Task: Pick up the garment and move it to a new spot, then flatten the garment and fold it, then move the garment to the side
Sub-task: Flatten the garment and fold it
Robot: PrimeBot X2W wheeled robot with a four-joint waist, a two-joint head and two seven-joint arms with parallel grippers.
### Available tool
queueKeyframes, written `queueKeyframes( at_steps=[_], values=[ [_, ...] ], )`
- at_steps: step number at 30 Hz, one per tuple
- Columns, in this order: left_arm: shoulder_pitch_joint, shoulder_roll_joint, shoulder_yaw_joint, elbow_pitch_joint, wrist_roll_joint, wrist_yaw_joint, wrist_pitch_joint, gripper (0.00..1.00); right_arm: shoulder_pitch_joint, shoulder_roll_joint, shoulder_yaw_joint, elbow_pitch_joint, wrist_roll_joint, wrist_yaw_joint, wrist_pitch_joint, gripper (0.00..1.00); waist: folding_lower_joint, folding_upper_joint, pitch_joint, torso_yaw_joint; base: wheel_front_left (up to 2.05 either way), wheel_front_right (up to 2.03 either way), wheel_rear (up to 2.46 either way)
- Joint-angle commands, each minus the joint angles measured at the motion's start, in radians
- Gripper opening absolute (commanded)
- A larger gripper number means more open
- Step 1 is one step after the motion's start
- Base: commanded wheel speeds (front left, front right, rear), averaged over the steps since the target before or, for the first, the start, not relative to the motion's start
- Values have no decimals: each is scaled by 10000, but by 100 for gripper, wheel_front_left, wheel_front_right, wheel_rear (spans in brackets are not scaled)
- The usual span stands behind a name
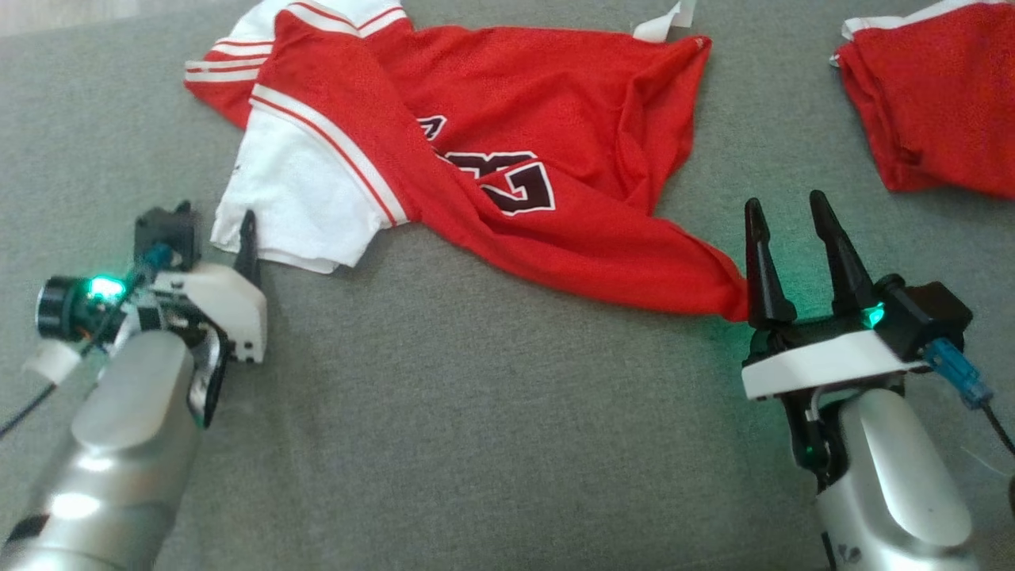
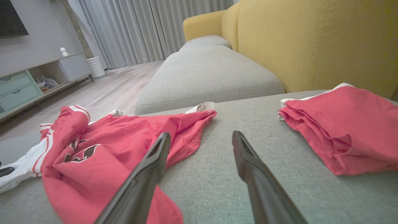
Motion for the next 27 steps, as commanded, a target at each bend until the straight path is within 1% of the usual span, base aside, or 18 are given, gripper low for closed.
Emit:
queueKeyframes(
  at_steps=[1,4,5,6,9,14,19,24,27],
  values=[
    [-324,412,271,74,-58,0,213,100,-217,-10,191,-341,46,-7,-109,100,0,0,40,-48,0,0,0],
    [-389,354,291,385,-214,-111,398,100,-217,-10,169,-315,53,-7,-109,100,0,0,19,-56,0,0,0],
    [-387,337,291,465,-261,-162,424,49,-218,-10,159,-299,54,-7,-109,100,0,0,-5,-44,0,0,0],
    [-383,313,304,521,-318,-216,399,0,-216,-10,144,-283,52,-7,-109,100,0,0,-36,-21,0,0,0],
    [-354,258,328,611,-439,-364,149,0,-194,-10,82,-240,13,-7,-109,100,0,0,-153,98,0,0,0],
    [-153,144,386,486,-597,-510,-609,0,-99,-10,-45,-132,-103,-7,-109,100,0,0,-474,397,0,0,0],
    [490,76,417,126,-793,-603,-1163,0,95,-10,-210,-10,-210,-7,-109,100,0,0,-1014,889,0,0,0],
    [1421,202,275,-574,-874,-659,-1190,0,355,-10,-359,203,-330,-7,-109,100,0,0,-1621,1526,0,0,0],
    [2115,439,142,-1195,-906,-688,-902,0,452,-10,-340,334,-337,-7,-109,100,0,0,-1918,1839,0,0,0]
  ],
)
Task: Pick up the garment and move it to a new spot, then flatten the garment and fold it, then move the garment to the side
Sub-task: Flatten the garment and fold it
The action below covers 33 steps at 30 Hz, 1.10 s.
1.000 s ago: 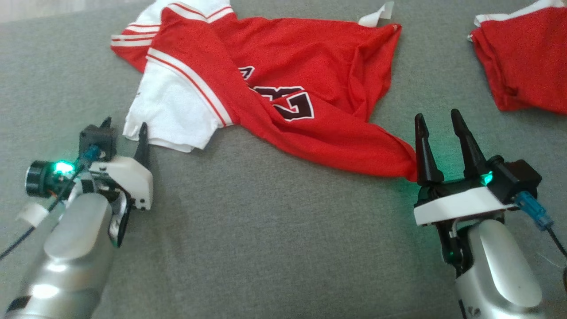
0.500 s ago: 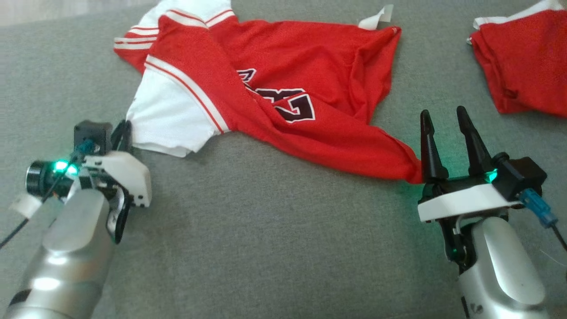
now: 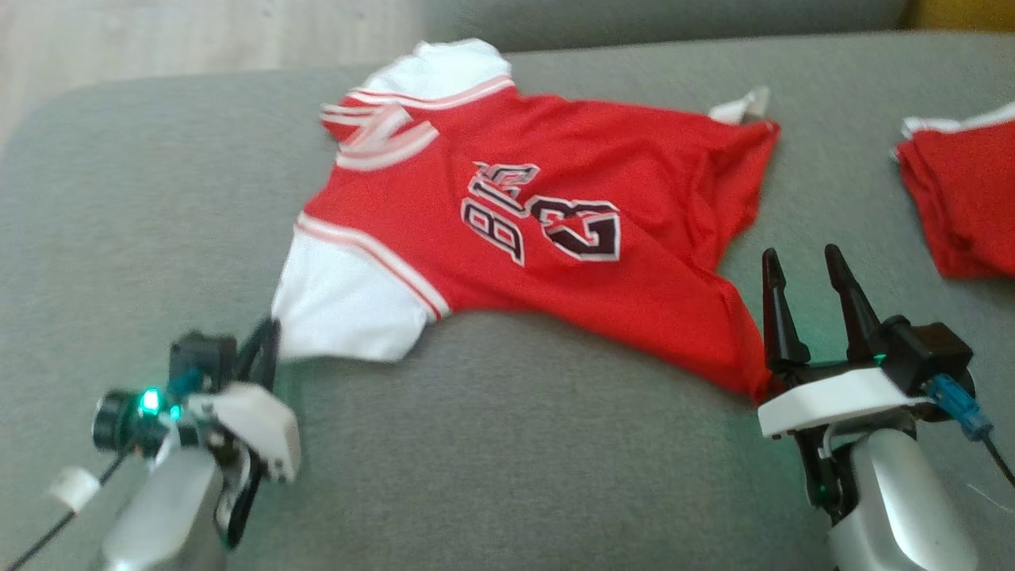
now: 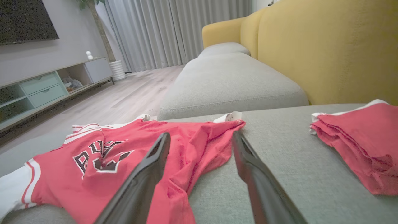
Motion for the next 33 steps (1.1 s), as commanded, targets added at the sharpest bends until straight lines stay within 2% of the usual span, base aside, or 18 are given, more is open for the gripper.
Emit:
queueKeyframes(
  at_steps=[1,5,8,13,17,18,19,20,25,28,33],
  values=[
    [90,559,262,-519,-83,-32,163,0,-124,-10,221,-244,-49,-7,-109,100,1,-1,-450,468,0,0,0],
    [1087,1000,34,-1738,-219,-109,1087,0,-15,-10,204,-75,-16,-7,-109,100,1,-1,-706,804,0,0,0],
    [1736,1419,-14,-2836,-337,13,1814,0,52,-10,249,52,28,-7,-109,100,1,-1,-844,968,0,0,0],
    [2505,2108,115,-4439,-401,605,2860,0,58,-10,335,239,82,-7,-109,100,1,-1,-947,1013,0,0,0],
    [2818,2284,159,-5361,-378,1104,3417,0,-32,-10,420,333,119,-7,-109,100,1,-1,-937,860,0,0,0],
    [2840,2255,183,-5555,-365,1233,3444,48,-53,-10,427,343,121,-7,-109,100,1,-1,-918,805,0,0,0],
    [2840,2255,183,-5555,-365,1233,3444,48,-53,-10,427,343,121,-7,-109,100,1,-1,-918,805,0,0,0],
    [2827,2219,219,-5734,-310,1377,3385,100,-77,-10,429,349,123,-7,-109,100,1,-1,-889,743,0,0,0],
    [2309,1947,321,-6254,421,2040,2382,100,-211,-10,417,289,86,-7,-109,100,1,-1,-674,502,0,0,0],
    [1866,1436,440,-6371,622,2334,1406,100,-299,-10,341,196,12,-7,-109,100,1,-1,-516,418,0,0,0],
    [1272,605,458,-6195,650,2428,116,100,-728,-10,88,74,-358,-7,-50,100,1,-1,-121,369,0,0,0]
  ],
)
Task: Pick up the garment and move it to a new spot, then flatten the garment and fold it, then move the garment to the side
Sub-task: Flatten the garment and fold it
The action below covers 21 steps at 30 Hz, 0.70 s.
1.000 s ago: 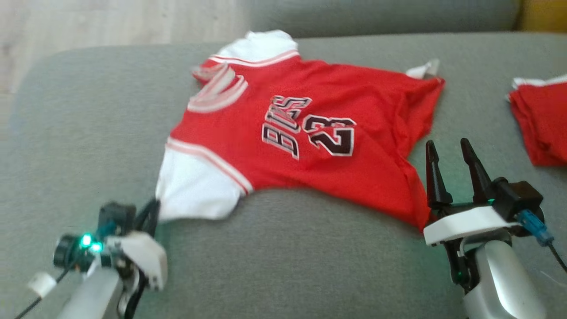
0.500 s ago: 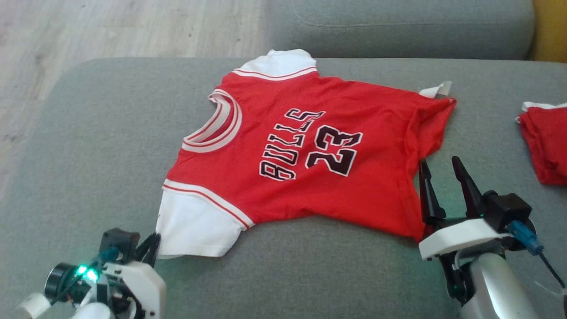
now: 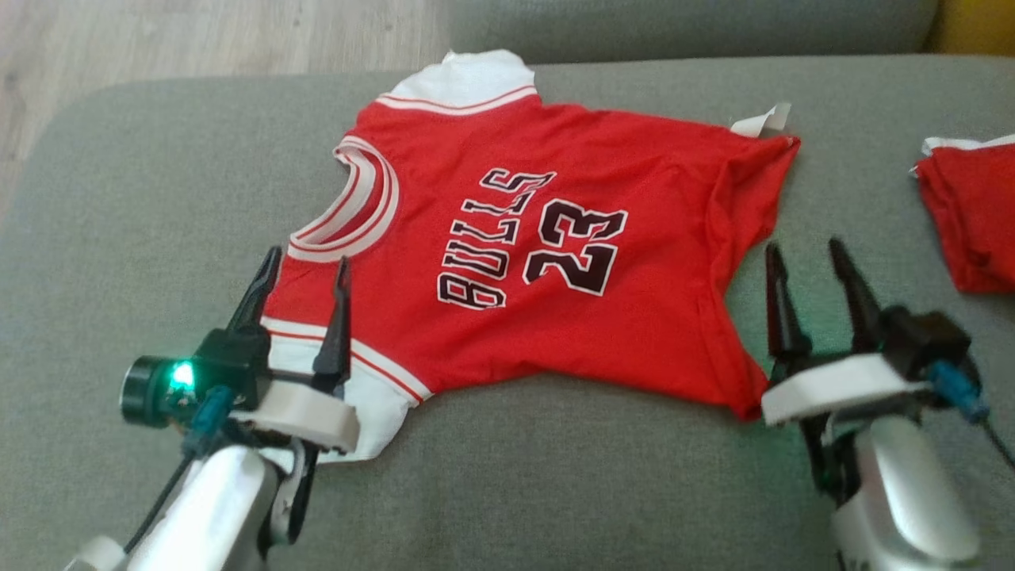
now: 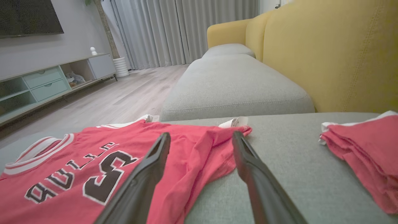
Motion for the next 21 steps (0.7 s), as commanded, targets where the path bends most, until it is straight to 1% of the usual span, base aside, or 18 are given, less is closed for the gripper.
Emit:
queueKeyframes(
  at_steps=[1,5,8,10,14,16,18,21],
  values=[
    [-573,32,442,-146,31,-7,-306,100,-740,-16,73,-435,-219,-7,13,100,-1,0,283,9,0,0,0],
    [-1009,-422,264,232,43,-134,-766,100,-1633,-16,-518,-401,-513,-7,660,100,-1,0,841,150,0,0,0],
    [-1307,-691,105,557,53,-269,-993,100,-2480,-88,-1111,45,-897,-7,1475,100,-1,0,1234,308,0,0,0],
    [-1483,-830,6,786,73,-349,-1116,100,-3043,-119,-1468,572,-1065,-7,2066,100,-1,0,1437,438,0,0,0],
    [-1794,-1071,-116,1204,72,-470,-1347,100,-4112,-183,-1957,1948,-895,-7,3150,100,-1,0,1757,725,0,0,0],
    [-1905,-1169,-168,1388,60,-519,-1423,100,-4574,-308,-2179,2591,-843,-7,3460,100,-1,0,1845,855,0,0,0],
    [-1987,-1226,-206,1562,52,-565,-1494,100,-4948,-470,-2444,3217,-1036,-7,3687,100,-1,0,1880,946,0,0,0],
    [-2031,-1267,-218,1743,31,-587,-1599,100,-5385,-528,-2806,4089,-1311,-7,3984,100,-1,0,1894,1025,0,0,0]
  ],
)
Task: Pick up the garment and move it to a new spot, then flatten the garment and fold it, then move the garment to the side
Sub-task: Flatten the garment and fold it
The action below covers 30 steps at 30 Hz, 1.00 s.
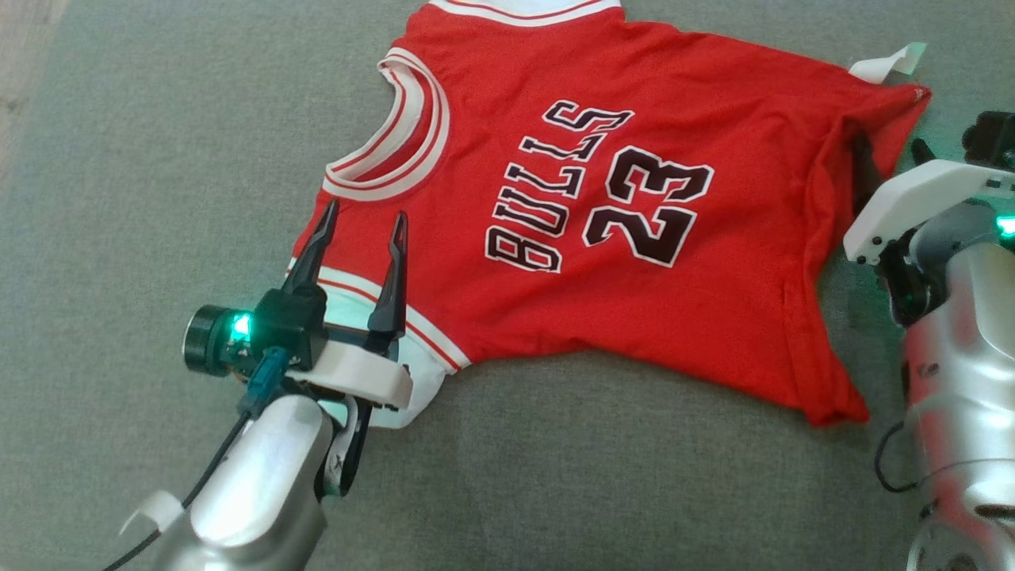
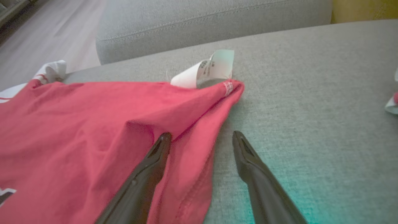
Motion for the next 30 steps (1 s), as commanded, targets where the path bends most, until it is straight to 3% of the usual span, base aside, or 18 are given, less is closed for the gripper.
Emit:
queueKeyframes(
  at_steps=[1,5,6,7,8,26,27,28,30],
  values=[
    [-377,157,278,-191,32,-49,-128,100,-410,-21,75,79,-233,-7,81,100,-2,0,8,70,0,0,0],
    [-371,121,233,-56,9,-78,-216,100,-736,-56,94,1031,-401,-7,440,100,-2,0,11,187,0,0,0],
    [-386,107,223,-34,2,-83,-231,100,-824,-79,179,1208,-384,-7,490,93,-2,0,25,216,0,0,0],
    [-408,89,212,-17,-3,-89,-244,100,-916,-135,295,1331,-385,-7,477,22,-2,0,50,246,0,0,0],
    [-435,68,197,-2,-5,-94,-256,100,-1017,-206,431,1407,-387,-7,394,0,-2,0,77,274,0,0,0],
    [-1119,-466,-53,167,18,-300,-578,100,-4025,-2673,2100,2051,-721,-7,-1553,0,-2,0,956,1028,0,0,0],
    [-1147,-485,-54,177,26,-302,-595,100,-4148,-2752,2270,2155,-866,-7,-1598,6,-2,0,981,1035,0,0,0],
    [-1177,-499,-51,185,35,-300,-609,100,-4250,-2817,2425,2259,-1012,-7,-1642,100,-2,0,1000,1027,0,0,0],
    [-1224,-509,-23,193,47,-286,-637,100,-4419,-2847,2623,2432,-1220,-7,-1783,100,-2,0,1005,963,0,0,0]
  ],
)
